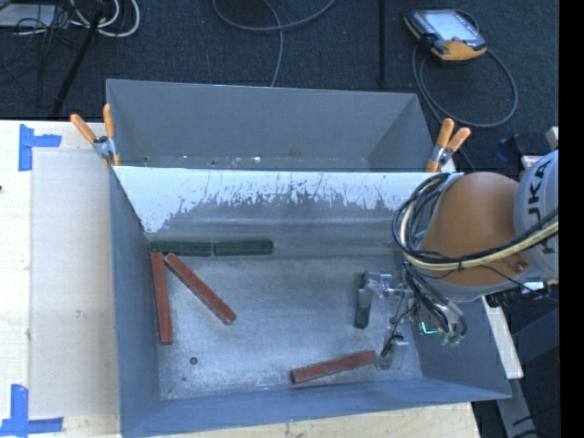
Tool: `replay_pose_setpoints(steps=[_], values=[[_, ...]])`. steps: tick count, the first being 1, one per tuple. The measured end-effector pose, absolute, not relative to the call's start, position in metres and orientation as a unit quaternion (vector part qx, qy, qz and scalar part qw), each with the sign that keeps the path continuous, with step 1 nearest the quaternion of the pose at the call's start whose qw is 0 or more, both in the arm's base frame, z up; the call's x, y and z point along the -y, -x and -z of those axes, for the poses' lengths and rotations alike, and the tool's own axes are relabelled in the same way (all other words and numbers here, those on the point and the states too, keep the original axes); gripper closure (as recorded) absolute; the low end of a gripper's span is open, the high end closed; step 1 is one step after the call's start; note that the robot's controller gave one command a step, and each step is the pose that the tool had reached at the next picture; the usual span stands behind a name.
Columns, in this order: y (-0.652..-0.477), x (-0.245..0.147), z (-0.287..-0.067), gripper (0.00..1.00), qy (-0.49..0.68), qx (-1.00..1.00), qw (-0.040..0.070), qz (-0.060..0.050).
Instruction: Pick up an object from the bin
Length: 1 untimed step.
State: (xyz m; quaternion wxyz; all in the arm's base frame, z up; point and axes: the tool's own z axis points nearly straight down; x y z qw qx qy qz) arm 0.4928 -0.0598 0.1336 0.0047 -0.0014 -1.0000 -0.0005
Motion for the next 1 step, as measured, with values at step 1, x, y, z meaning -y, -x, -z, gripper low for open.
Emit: replay_pose_setpoints(steps=[1], values=[[-0.4934,0.0597,-0.1356,0.0,0.001,1.0,0.003,0.0]])
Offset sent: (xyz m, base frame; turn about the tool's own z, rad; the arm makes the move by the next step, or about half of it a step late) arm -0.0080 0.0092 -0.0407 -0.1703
